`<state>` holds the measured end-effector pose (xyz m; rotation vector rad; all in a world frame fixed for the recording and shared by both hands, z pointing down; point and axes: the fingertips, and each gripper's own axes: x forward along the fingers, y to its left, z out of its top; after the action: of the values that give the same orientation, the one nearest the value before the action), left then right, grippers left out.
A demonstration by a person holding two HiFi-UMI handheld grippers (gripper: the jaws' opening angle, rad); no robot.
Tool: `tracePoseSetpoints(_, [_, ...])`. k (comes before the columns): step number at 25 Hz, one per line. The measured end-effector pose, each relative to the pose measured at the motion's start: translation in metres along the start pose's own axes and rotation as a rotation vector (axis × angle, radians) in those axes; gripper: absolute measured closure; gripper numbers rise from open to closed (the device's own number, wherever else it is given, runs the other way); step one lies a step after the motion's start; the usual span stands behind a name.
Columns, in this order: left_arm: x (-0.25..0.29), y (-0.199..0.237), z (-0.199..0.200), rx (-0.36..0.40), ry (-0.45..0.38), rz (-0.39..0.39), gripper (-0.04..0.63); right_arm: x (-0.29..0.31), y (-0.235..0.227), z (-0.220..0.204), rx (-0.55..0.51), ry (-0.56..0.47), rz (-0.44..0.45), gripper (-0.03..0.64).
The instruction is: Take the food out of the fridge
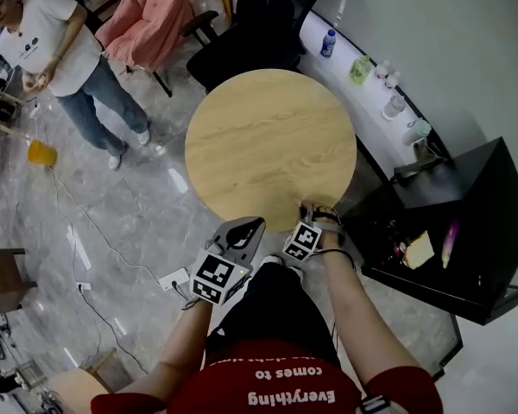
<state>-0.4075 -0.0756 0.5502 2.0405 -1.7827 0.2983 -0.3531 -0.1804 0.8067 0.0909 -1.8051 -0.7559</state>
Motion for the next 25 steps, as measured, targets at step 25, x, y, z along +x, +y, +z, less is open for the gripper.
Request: tracePoseSetpoints(25, [0.003,-0.003,-0.001,-0.055,-0.012,0.025,0.589,-0.03,0.021,0.011,0.227,-0.074,0.126,0.491])
